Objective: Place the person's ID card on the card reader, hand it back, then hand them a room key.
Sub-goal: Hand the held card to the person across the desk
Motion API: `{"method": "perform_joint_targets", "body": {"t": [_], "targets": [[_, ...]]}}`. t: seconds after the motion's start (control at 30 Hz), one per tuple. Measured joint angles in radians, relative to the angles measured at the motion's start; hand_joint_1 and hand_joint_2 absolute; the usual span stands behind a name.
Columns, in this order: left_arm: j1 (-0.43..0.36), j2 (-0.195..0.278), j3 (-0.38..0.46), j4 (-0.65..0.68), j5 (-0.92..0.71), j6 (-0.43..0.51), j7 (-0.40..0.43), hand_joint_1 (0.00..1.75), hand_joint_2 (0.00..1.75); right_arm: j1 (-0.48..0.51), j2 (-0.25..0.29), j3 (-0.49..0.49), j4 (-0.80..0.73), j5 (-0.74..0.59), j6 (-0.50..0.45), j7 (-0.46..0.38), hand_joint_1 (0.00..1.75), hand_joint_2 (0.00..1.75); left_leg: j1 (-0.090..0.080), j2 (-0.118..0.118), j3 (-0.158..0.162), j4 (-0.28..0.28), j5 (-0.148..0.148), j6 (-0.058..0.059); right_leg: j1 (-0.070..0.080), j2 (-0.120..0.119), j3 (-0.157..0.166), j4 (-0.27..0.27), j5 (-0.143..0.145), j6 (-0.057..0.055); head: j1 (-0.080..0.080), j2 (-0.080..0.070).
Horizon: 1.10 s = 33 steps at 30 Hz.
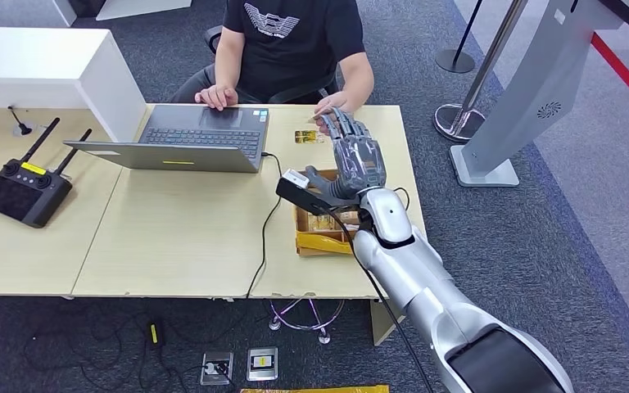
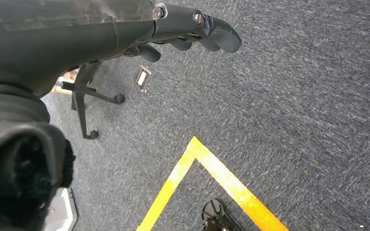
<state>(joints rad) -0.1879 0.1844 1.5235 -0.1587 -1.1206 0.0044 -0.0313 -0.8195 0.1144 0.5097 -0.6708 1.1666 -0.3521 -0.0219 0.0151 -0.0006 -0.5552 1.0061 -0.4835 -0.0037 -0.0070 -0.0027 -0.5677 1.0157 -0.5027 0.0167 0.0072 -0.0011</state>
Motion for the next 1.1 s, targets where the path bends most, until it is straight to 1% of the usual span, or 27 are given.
{"method": "perform_joint_targets", "body": {"t": [0.2,0.3,0.4,0.5,0.63,0.7,0.77,0.83,0.9,1.1], "targets": [[0.0,0.004,0.0,0.0,-0.002,-0.005,0.0,0.0,0.0,-0.013,-0.006,-0.019,0.0,0.029,0.018,0.0,0.0,0.0,0.0,0.0,0.0,0.0,0.0,0.0,0.0,0.0,0.0,0.0,0.0,0.0,0.0,0.0],[0.001,0.006,0.0,0.0,-0.004,-0.014,-0.002,0.0,0.0,-0.026,-0.02,-0.038,0.0,0.023,0.016,-0.017,0.0,0.0,0.0,0.0,0.001,0.0,0.0,0.0,0.0,0.0,0.0,0.0,0.0,0.0,0.0,0.0],[0.002,0.009,0.0,0.0,-0.005,-0.023,-0.007,0.0,0.0,-0.047,-0.053,-0.069,0.0,-0.012,-0.011,-0.068,0.0,0.0,0.0,0.0,0.001,0.0,0.0,0.0,0.0,0.0,0.0,0.0,0.0,0.0,0.0,0.0],[0.006,0.013,0.0,0.0,-0.008,-0.031,-0.009,0.0,0.0,-0.079,-0.098,-0.111,0.003,-0.075,-0.049,-0.124,0.0,0.0,-0.001,0.0,0.001,0.001,0.0,0.0,-0.001,0.0,0.0,0.0,0.0,0.0,0.0,0.0],[0.007,0.023,0.0,0.0,-0.013,-0.042,-0.011,0.0,0.0,-0.13,-0.177,-0.175,0.026,-0.162,-0.103,-0.189,0.0,0.0,-0.001,0.0,0.001,0.001,0.0,0.0,-0.001,0.0,-0.001,-0.001,0.0,0.0,0.0,0.0],[0.008,0.026,0.0,0.0,-0.016,-0.047,-0.014,0.0,0.0,-0.152,-0.222,-0.207,0.047,-0.205,-0.11,-0.211,0.0,0.0,-0.001,0.0,0.001,0.001,0.0,0.0,-0.001,0.0,-0.001,-0.001,0.0,0.0,0.0,0.0],[0.009,0.03,0.0,0.0,-0.017,-0.051,-0.015,0.0,0.0,-0.166,-0.268,-0.238,0.072,-0.238,-0.11,-0.216,0.0,0.0,-0.001,0.0,0.001,0.001,0.0,0.0,-0.001,-0.001,-0.001,-0.001,0.0,0.0,0.0,0.0],[0.01,0.033,0.0,0.0,-0.016,-0.053,-0.015,0.0,0.0,-0.174,-0.321,-0.272,0.102,-0.272,-0.104,-0.201,0.0,0.0,-0.002,-0.001,0.0,0.001,0.0,0.0,-0.002,-0.001,-0.001,-0.001,0.0,0.0,0.0,0.0],[0.012,0.036,0.0,0.0,-0.012,-0.051,-0.014,0.0,0.0,-0.18,-0.378,-0.311,0.135,-0.318,-0.079,-0.168,0.0,0.0,-0.002,-0.001,0.0,0.001,0.0,0.0,-0.002,-0.002,-0.001,-0.001,0.0,0.001,0.0,0.0],[0.014,0.038,0.001,0.0,0.004,-0.029,0.006,0.0,0.0,-0.175,-0.531,-0.427,0.221,-0.474,0.049,-0.046,0.0,0.0,-0.002,0.0,-0.001,0.001,-0.001,0.001,-0.002,-0.001,-0.002,-0.002,0.001,0.001,0.0,0.0]]}}
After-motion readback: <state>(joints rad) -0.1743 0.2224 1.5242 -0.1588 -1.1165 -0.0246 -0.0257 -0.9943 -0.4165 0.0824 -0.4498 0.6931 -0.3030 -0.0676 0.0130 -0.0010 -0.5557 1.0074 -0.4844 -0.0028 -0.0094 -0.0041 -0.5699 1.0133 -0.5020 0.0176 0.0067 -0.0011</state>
